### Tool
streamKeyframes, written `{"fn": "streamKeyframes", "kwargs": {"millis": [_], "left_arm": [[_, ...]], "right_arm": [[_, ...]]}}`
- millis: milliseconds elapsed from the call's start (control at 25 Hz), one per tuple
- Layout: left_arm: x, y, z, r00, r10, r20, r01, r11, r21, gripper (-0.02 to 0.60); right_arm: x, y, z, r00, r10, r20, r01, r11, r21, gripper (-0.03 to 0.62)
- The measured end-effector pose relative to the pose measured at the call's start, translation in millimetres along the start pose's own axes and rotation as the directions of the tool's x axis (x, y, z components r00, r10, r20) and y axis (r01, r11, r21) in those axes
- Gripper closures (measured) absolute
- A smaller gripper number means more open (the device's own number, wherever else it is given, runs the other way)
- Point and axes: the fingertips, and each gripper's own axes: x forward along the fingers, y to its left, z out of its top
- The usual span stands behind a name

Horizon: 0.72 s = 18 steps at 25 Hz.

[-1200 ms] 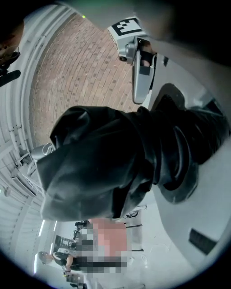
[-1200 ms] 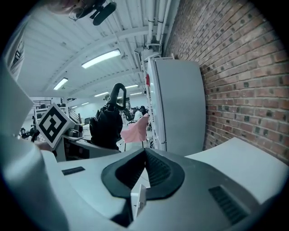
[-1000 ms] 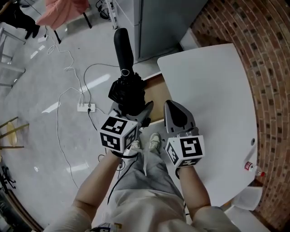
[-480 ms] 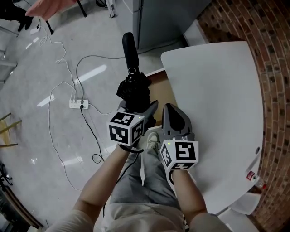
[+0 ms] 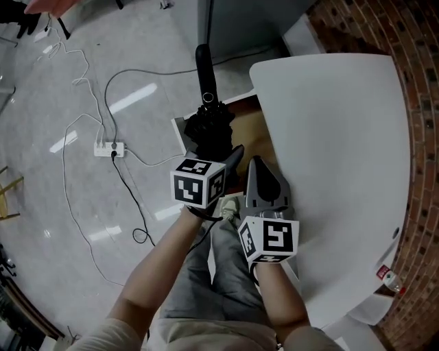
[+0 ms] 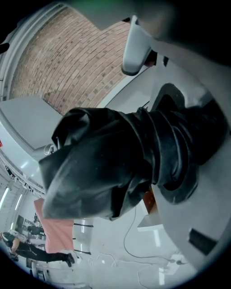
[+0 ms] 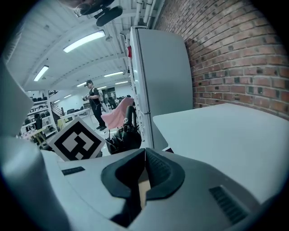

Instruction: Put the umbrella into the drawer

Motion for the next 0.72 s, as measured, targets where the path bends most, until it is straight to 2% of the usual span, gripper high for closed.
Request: {"fn": "streamKeyframes", "kwargs": {"millis": [360,720], "left_arm": [[42.8,26.0,-28.7,0.998,-0.011,-0.065,0.002,0.990,-0.142,0.282],[74.6,47.9,-64.2,0.994,0.021,-0.108,-0.031,0.995,-0.097,0.282]], "right_arm": [[17.9,6.0,-32.4,1.000,0.015,-0.016,-0.016,0.998,-0.065,0.586],[29.2,-3.3,-61.9,0.999,-0.023,-0.047,0.020,0.998,-0.054,0.586]]}}
